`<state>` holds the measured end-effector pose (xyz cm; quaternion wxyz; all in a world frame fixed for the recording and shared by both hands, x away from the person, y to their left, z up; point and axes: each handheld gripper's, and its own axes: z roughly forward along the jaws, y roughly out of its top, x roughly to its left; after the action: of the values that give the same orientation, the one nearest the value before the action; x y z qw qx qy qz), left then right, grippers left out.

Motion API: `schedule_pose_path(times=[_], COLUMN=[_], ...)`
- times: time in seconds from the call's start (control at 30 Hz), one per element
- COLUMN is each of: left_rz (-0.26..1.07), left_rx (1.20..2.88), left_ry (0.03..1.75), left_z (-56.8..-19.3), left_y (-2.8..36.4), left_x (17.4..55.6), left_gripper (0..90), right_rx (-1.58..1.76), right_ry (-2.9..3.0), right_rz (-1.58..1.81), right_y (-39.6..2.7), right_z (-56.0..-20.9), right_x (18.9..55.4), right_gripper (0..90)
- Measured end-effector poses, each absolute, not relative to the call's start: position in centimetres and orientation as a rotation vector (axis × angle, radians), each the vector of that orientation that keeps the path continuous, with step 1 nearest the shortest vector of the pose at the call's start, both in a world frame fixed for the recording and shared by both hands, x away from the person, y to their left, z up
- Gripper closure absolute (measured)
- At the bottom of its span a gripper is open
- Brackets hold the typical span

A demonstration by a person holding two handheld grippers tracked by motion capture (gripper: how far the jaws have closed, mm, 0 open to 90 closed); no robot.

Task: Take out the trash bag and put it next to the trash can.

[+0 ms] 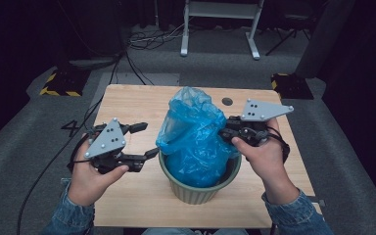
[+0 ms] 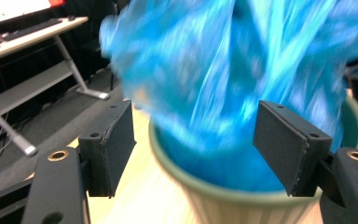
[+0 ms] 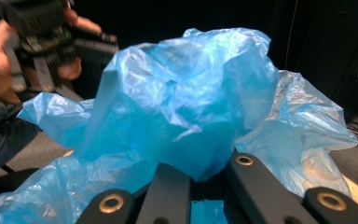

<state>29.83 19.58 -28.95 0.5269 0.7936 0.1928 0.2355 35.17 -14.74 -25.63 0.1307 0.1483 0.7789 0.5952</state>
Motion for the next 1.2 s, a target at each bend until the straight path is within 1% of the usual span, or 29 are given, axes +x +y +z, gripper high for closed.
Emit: schedule_pose_path(times=[0.17, 0.4, 0.93, 1.2], left_rz=[0.576, 0.562, 0.484, 0.445], left_rx=[1.901, 1.937, 1.982, 2.009], left_ry=[0.526, 0.609, 0.768, 0.797], left_z=[-30.4, -33.9, -41.2, -43.6], left_y=[21.5, 23.6, 26.6, 27.2], left_x=[30.0, 30.5, 32.6, 33.6], left_gripper=[28.5, 28.8, 27.2, 23.2], right_rx=[0.419, 0.396, 0.387, 0.407], right_ry=[2.242, 2.206, 2.126, 2.074], right_rz=[1.735, 1.745, 1.737, 1.706], right_y=[-15.0, -15.8, -18.3, -20.4], right_z=[-24.2, -22.0, -17.7, -15.9], right_x=[35.0, 34.9, 35.0, 35.1], right_gripper=[90.0, 89.9, 89.7, 89.5])
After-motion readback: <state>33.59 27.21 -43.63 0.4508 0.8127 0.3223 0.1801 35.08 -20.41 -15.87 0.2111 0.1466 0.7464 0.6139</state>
